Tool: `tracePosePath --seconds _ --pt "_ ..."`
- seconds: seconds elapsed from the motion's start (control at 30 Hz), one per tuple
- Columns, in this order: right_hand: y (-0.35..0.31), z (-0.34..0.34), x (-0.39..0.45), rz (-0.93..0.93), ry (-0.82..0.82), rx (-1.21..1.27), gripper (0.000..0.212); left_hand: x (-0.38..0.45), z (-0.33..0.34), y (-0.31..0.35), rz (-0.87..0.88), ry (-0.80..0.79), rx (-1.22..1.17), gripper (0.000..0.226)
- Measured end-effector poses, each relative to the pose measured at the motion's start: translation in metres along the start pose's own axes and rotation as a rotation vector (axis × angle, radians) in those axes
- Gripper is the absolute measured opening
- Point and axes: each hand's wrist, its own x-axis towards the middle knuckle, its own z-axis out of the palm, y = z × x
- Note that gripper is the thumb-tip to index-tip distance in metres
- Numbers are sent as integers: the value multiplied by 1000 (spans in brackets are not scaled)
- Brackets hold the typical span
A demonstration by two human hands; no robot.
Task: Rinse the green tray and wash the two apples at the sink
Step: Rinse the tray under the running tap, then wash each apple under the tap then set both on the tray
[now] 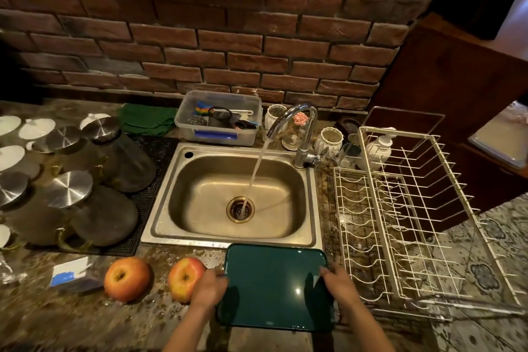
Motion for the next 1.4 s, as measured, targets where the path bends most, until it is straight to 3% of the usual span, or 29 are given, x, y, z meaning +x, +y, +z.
tracePosePath --seconds 0.17,0.3,0.47,0.53,0.67,0.77,0.87,1.1,1.33,1.4 --pt "-46 1 -14 -153 17 27 42 4 -43 9 81 56 -250 13" --pt "-77 35 -28 -255 -153 65 30 16 -81 -7 151 172 -232 17" --pt "-94 107 -36 -251 -432 75 32 25 -99 -47 123 138 -228 21" --pt "-95 137 -39 -221 -491 67 37 28 -101 -60 122 130 -216 19" --pt "-91 185 -41 -155 -554 13 52 35 -101 -74 55 66 -269 40" --pt "-84 211 -44 -113 -575 -15 63 36 -97 -75 -70 -78 -471 46" --pt "-78 227 -46 -96 -552 -1 57 42 -97 -81 -75 -91 -556 44" --pt "-79 232 -47 -96 -527 143 41 52 -104 -81 -47 -157 -511 48" --pt "-105 197 -35 -160 -494 186 51 63 -103 -31 63 -192 -475 40" --pt "-118 181 -28 -198 -465 192 54 67 -101 -5 89 -189 -470 48"
